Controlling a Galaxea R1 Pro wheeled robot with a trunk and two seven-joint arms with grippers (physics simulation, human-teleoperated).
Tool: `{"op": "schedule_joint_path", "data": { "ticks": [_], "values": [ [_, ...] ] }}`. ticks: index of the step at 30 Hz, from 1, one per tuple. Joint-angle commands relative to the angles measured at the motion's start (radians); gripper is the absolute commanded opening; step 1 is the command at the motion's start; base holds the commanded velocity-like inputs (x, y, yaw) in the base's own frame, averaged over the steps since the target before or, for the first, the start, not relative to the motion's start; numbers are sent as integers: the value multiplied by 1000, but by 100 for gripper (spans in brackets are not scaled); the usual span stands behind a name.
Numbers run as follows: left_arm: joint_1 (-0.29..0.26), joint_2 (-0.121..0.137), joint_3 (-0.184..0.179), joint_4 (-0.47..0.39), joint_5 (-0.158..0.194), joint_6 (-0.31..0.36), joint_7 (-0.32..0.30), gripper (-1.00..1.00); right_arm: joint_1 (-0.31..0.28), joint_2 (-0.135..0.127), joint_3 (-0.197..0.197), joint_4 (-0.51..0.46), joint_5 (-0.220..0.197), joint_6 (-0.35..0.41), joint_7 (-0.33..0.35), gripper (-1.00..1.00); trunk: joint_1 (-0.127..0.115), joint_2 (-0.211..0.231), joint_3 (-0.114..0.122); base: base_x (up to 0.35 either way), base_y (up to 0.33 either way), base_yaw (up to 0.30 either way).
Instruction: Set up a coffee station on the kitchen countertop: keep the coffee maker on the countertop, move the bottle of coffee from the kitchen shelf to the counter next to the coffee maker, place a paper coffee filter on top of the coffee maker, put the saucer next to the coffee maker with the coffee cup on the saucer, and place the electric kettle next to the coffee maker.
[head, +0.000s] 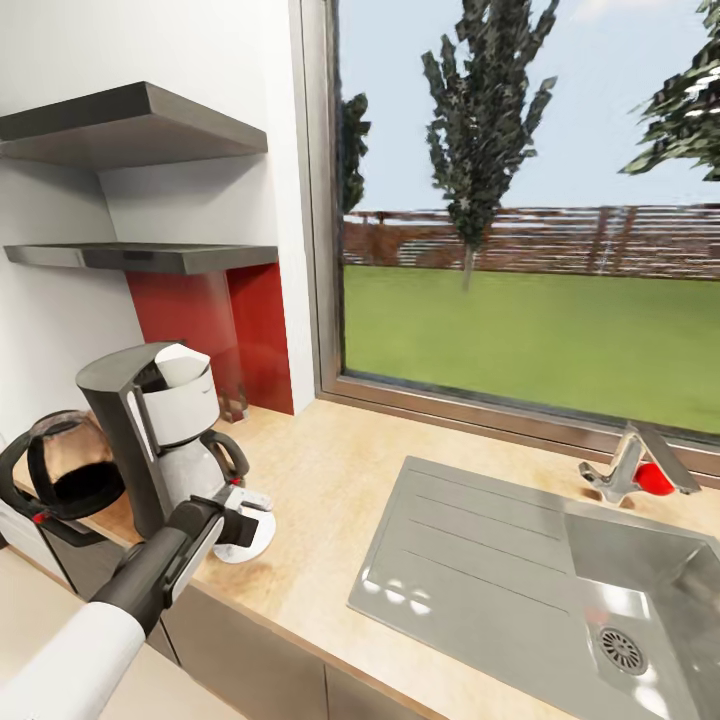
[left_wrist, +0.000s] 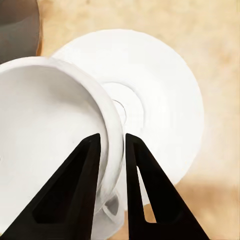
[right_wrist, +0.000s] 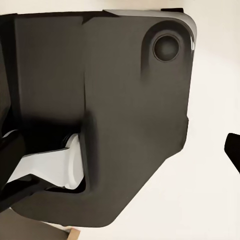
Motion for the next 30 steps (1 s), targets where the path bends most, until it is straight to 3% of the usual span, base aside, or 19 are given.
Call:
{"op": "schedule_joint_path", "data": {
  "ticks": [1,22,23,30],
  "values": [
    [0,1,-2,11,-1,3,8,-100,0,0,-8,-2,8,5,5,100,1,0,-1,0,0,0],
    [-1,-3,-6,0,4,6,6,-100,0,0,-8,-2,8,5,5,100,1,0,-1,30,0,-36],
    [-1,-3,-5,-1,4,6,6,100,0,0,-8,-2,8,5,5,100,1,0,-1,0,0,0],
    [-1,-2,-3,-2,3,6,6,100,0,0,-8,-2,8,5,5,100,1,0,-1,0,0,0]
  ]
}}
